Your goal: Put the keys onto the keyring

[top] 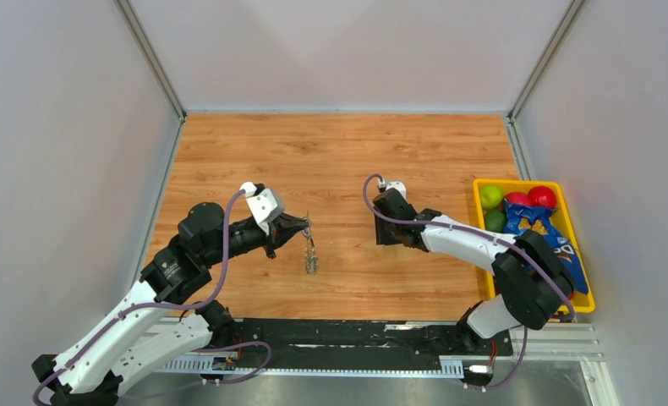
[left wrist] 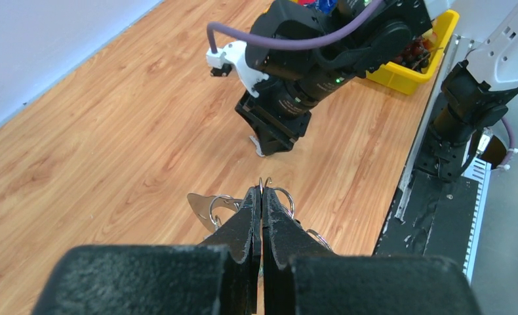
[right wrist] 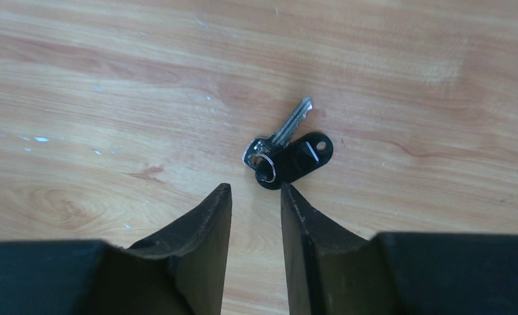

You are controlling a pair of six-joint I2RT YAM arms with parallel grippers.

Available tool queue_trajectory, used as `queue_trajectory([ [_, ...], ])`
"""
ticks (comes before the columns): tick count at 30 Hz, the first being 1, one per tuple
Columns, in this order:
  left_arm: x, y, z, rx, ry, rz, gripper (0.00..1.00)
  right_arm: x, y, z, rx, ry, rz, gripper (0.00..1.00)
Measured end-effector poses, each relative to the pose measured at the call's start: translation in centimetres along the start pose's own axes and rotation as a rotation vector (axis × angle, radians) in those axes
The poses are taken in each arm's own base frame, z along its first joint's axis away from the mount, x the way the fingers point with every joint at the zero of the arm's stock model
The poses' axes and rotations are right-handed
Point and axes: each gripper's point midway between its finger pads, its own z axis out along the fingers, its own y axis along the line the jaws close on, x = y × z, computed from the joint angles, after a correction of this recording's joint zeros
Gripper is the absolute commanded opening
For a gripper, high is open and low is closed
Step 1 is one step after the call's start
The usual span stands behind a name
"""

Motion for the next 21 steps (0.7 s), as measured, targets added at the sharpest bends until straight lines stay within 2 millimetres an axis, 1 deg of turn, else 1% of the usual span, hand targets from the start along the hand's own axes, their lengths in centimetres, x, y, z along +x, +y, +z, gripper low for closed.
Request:
queue_trajectory([
  [5, -0.1, 0.0, 0.0, -0.001, -0.004, 0.001, 0.0, -3.0, 0.9, -1.4, -0.023, -0.077, 0.003, 0.41],
  [8, -0.1, 0.1, 0.0, -0.004, -0.005, 0.002, 0.0, -3.9, 1.1, -1.7, -0.023, -0.1, 0.001, 0.41],
  [11, 0.0, 0.1, 0.0, -0.007, -0.004, 0.002, 0.0, -3.8, 1.0, -1.5, -0.018, -0.094, -0.004, 0.41],
  [16, 0.4, 0.2, 0.1, -0.011, 0.004, 0.001, 0.0, -2.8, 0.7, -0.6, 0.004, -0.056, -0.014, 0.4],
  [21, 0.3, 0.2, 0.0, -0.011, 0.002, 0.002, 0.0, -2.7, 0.7, -0.5, 0.005, -0.052, -0.013, 0.41],
])
